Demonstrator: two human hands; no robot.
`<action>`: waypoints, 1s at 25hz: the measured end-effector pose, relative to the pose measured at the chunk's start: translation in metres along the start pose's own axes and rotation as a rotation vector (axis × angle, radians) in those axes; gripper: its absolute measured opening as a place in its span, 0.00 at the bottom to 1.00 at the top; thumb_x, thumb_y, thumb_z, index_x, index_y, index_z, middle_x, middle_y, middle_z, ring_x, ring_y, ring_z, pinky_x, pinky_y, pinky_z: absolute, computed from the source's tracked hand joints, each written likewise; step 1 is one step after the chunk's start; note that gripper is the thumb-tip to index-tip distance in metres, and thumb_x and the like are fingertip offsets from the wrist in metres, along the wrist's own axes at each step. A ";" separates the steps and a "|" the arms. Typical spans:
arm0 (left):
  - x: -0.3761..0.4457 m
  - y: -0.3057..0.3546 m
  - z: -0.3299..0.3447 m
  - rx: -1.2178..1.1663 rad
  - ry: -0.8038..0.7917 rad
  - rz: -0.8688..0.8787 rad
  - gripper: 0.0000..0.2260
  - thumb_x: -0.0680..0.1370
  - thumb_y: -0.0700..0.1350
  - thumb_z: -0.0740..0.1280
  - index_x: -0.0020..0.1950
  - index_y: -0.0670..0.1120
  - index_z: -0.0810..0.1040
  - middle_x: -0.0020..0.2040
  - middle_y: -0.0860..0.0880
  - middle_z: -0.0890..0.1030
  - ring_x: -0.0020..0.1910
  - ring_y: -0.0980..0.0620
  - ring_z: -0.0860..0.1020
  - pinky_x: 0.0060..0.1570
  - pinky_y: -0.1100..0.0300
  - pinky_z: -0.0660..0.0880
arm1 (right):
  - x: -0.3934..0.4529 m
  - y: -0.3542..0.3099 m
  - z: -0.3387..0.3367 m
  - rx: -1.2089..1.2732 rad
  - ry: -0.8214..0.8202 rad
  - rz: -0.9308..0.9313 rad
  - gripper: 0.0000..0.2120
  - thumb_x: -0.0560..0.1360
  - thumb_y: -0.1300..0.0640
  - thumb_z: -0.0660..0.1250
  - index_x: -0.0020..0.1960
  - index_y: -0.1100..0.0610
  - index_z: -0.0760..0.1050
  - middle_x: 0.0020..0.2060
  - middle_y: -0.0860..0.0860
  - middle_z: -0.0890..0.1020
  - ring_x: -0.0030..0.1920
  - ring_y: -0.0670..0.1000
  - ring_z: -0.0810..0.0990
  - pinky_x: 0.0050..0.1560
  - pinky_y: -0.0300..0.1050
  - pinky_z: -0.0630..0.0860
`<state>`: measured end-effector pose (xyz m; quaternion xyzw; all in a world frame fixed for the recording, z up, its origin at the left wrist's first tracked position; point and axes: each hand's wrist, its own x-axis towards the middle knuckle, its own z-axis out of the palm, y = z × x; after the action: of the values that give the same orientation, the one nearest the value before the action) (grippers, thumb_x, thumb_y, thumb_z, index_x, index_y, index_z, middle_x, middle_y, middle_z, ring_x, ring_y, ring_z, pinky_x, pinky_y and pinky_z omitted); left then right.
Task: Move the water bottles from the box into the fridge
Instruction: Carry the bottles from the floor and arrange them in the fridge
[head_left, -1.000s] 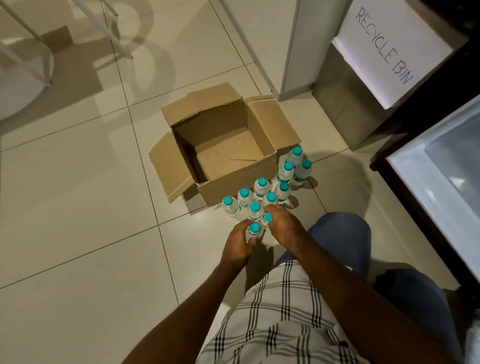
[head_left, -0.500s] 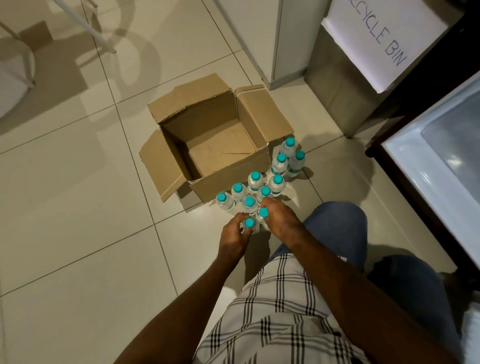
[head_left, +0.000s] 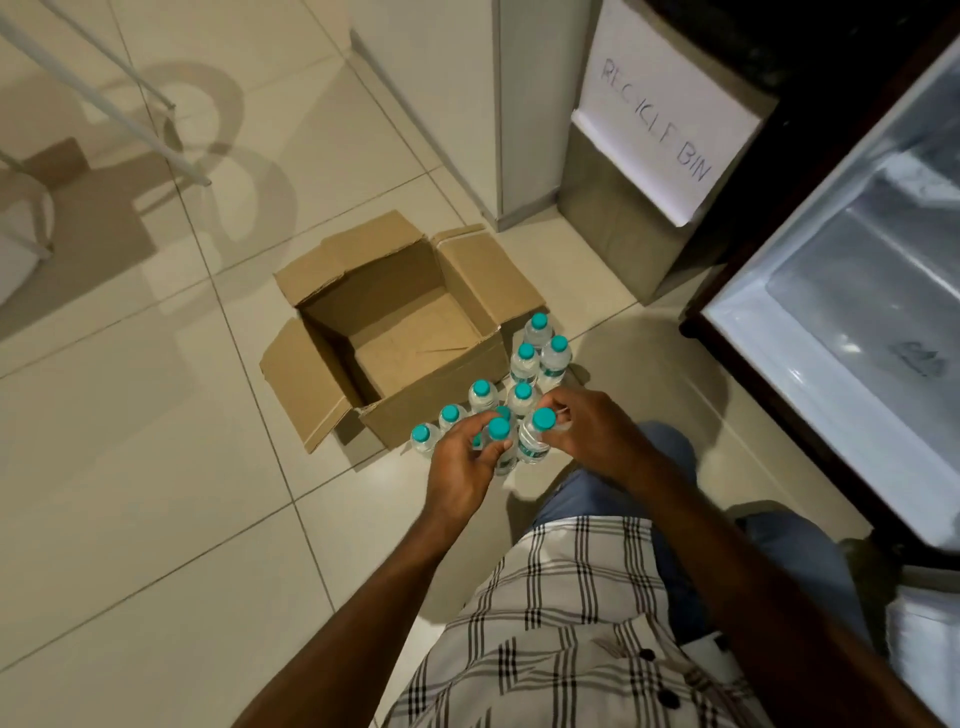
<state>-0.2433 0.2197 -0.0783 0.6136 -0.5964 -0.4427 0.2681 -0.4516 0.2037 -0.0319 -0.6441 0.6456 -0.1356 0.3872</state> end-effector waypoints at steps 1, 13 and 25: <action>0.005 0.015 0.000 -0.013 -0.017 0.034 0.18 0.78 0.46 0.71 0.68 0.51 0.78 0.66 0.56 0.78 0.64 0.56 0.76 0.60 0.57 0.79 | -0.003 -0.002 -0.013 0.016 0.023 -0.018 0.19 0.75 0.56 0.75 0.64 0.56 0.77 0.58 0.52 0.82 0.58 0.52 0.82 0.59 0.50 0.80; 0.076 0.237 0.041 -0.021 -0.198 0.525 0.15 0.73 0.49 0.76 0.60 0.56 0.82 0.59 0.60 0.81 0.57 0.61 0.78 0.56 0.57 0.78 | -0.076 0.014 -0.193 0.050 0.599 -0.094 0.17 0.75 0.57 0.75 0.62 0.57 0.78 0.56 0.52 0.81 0.54 0.47 0.81 0.55 0.28 0.75; 0.072 0.484 0.108 -0.233 -0.208 1.132 0.16 0.74 0.43 0.76 0.62 0.48 0.83 0.57 0.58 0.78 0.56 0.70 0.76 0.52 0.75 0.74 | -0.183 -0.014 -0.369 -0.004 1.319 -0.055 0.16 0.77 0.57 0.73 0.64 0.51 0.77 0.57 0.44 0.75 0.54 0.40 0.76 0.53 0.22 0.69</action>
<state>-0.5834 0.1010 0.2702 0.1194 -0.8017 -0.3511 0.4687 -0.7141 0.2536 0.2812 -0.4428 0.7311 -0.5104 -0.0940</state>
